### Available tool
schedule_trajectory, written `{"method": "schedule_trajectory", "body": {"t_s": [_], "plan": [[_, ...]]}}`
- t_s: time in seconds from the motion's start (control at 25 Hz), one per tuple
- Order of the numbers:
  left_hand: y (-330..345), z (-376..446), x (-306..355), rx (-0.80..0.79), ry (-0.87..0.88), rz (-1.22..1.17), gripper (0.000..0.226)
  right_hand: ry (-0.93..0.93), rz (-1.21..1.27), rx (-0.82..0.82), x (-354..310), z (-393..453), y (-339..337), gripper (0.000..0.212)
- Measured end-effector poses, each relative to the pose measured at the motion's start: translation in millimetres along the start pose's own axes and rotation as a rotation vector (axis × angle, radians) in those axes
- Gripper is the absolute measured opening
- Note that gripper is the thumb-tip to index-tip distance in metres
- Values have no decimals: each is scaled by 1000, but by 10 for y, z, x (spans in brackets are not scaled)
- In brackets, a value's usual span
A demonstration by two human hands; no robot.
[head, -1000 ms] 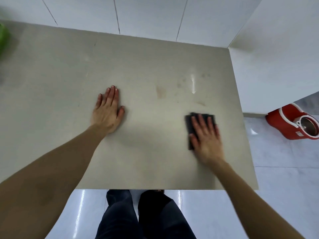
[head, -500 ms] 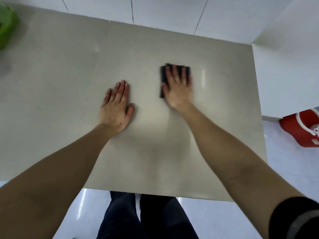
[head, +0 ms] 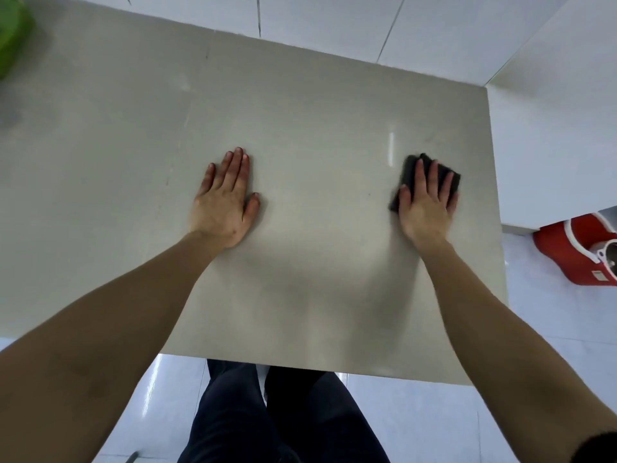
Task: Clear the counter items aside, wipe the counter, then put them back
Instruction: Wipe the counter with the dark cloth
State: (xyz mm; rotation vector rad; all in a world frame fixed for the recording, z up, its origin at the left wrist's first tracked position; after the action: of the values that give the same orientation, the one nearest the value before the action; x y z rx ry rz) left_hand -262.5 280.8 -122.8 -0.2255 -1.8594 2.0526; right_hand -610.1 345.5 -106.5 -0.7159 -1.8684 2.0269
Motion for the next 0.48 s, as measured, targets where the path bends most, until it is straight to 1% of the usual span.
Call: {"method": "schedule_trajectory", "body": {"t_s": [0.04, 0.08, 0.16, 0.24, 0.32, 0.36, 0.4, 0.48], "plan": [[6, -1, -6, -1, -2, 6, 68, 28, 2, 6, -218, 83, 33, 62], [10, 3, -9, 0, -1, 13, 68, -4, 3, 4, -500, 110, 82, 62], [10, 14, -17, -2, 3, 16, 68, -193, 20, -18, -1126, -50, 189, 63], [0, 15, -15, -6, 6, 0, 68, -438, 30, -35, -1541, -502, 249, 63], [-22, 11, -22, -8, -5, -34, 67, -624, 38, -63, -1476, -973, 238, 61], [-40, 34, -28, -4, -14, -54, 67, -649, 51, -67, -1275, -1066, 210, 61], [-50, 86, -21, 0, -19, -72, 68, -623, 55, -61, -1007, -1063, 189, 60], [-43, 233, 20, 9, -18, -80, 66, -494, 29, -20, -424, -884, 119, 60]]}}
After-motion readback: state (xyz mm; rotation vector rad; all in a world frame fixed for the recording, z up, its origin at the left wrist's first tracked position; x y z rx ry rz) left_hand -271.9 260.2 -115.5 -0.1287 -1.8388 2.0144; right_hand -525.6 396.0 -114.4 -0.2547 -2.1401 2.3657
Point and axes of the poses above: each hand's wrist, its own z-axis towards the middle knuckle, its own y-axis out of the palm, x = y × z, the point moved 2 cm from there along z, towards the middle knuckle, and after that the axes turned 10 degrees about x, right-handed, at the moved point
